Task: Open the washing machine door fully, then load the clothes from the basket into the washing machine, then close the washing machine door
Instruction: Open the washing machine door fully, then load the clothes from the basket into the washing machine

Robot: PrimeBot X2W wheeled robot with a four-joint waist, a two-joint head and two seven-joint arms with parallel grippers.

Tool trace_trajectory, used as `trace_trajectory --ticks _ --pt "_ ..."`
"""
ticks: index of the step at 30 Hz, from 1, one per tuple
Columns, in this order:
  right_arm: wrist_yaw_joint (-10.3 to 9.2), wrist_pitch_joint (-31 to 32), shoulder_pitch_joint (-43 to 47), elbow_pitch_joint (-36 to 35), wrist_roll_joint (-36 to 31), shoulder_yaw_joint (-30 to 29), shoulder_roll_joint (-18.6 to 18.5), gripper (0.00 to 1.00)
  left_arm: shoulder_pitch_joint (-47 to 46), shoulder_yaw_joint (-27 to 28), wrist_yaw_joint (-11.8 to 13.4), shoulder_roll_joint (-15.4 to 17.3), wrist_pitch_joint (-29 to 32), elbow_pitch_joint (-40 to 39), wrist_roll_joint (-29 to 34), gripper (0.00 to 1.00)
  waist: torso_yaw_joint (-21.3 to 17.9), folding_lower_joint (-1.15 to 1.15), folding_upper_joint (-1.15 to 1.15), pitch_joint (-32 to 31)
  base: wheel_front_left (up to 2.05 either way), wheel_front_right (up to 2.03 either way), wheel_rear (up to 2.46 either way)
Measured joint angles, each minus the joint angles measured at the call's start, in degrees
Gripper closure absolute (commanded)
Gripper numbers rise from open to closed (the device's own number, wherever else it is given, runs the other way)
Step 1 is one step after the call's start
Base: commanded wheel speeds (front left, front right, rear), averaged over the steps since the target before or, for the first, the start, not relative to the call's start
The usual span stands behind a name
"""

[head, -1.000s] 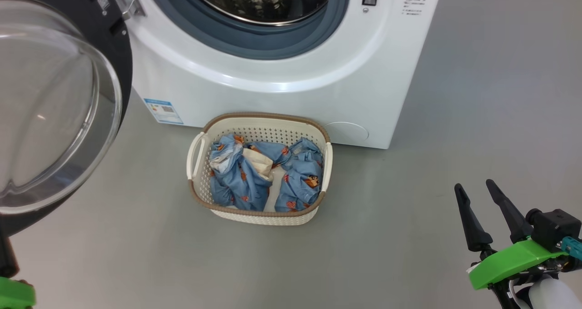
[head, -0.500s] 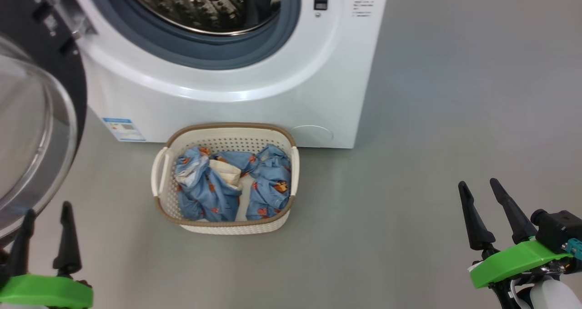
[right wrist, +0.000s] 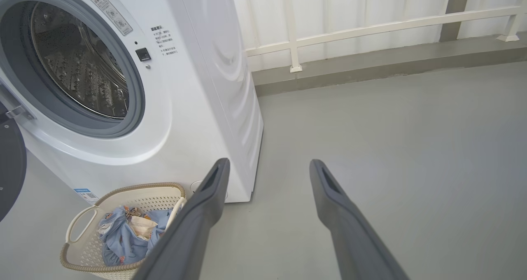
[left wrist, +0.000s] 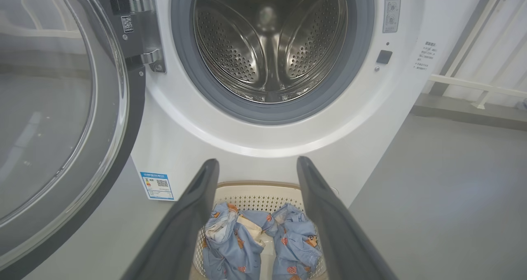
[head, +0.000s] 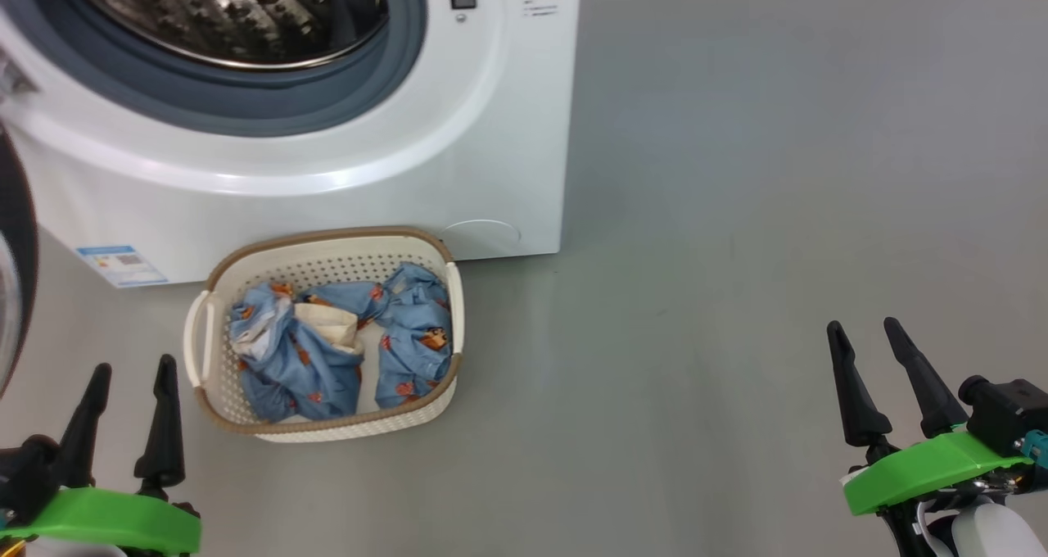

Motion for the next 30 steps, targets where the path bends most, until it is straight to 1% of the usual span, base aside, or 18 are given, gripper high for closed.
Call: trace_trajectory --ticks 5,10,13,25,30 --pt "0.0 0.0 0.7 -0.2 0.0 -0.3 0.0 0.0 0.0 -1.4 0.0 0.3 0.0 -0.1 -0.5 0.0 -2.1 0.0 0.0 -0.1 0.0 0.0 0.0" --pt "0.0 0.0 0.7 -0.3 0.0 -0.4 0.1 0.0 0.2 -2.6 0.0 0.9 0.0 -0.2 -1.3 0.0 -3.1 0.0 0.0 -0.5 0.0 0.0 0.0" --pt "0.0 0.0 0.7 -0.3 0.0 -0.4 0.2 0.0 0.9 -2.9 0.0 1.0 0.0 -0.3 -2.5 0.0 -3.1 0.0 0.0 -0.7 0.0 0.0 0.0" --pt "0.0 0.0 0.7 -0.3 0.0 -0.4 0.4 0.0 1.2 -3.9 0.0 1.7 0.0 -1.0 -3.6 0.0 -2.1 0.0 0.0 -1.0 0.0 0.0 0.0" --pt "0.0 0.0 0.7 -0.3 0.0 -0.3 0.3 0.0 1.2 -5.0 0.0 2.1 0.0 -0.9 -4.0 0.0 -1.8 0.0 0.0 -0.6 0.19 -0.69 0.51"
